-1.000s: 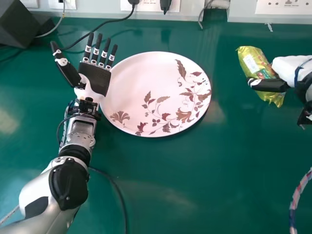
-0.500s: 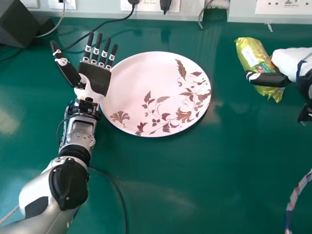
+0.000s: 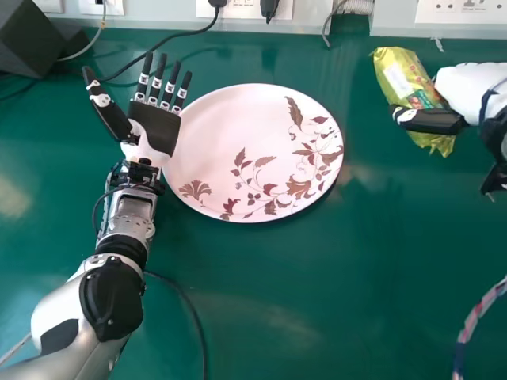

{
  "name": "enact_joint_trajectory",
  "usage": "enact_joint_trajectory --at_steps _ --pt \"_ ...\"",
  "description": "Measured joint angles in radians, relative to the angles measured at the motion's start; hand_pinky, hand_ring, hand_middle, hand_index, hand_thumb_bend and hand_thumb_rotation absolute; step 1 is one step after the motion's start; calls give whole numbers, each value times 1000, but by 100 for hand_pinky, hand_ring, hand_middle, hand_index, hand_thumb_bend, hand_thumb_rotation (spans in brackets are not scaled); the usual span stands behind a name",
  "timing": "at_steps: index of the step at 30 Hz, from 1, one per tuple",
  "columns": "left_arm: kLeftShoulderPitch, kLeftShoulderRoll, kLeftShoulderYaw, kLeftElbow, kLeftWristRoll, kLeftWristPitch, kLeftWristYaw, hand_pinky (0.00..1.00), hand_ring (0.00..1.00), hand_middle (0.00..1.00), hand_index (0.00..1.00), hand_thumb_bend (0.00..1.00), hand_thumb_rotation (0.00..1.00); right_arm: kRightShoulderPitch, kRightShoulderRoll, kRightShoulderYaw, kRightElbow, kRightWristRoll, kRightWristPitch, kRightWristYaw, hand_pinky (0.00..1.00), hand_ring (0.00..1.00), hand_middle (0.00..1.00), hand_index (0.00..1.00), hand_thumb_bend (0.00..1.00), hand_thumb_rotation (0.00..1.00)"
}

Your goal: Pick up biscuit and place it in the plate

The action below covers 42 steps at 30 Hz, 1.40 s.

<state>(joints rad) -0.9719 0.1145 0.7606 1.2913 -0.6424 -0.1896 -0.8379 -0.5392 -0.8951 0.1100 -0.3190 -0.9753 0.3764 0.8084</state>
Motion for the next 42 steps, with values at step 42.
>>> enact_joint_trajectory --at_steps 42 --pt "-1 -5 0 0 1 -19 -1 85 85 94 100 100 59 10 163 2 -6 -3 -129 -190 100 100 41 50 50 0"
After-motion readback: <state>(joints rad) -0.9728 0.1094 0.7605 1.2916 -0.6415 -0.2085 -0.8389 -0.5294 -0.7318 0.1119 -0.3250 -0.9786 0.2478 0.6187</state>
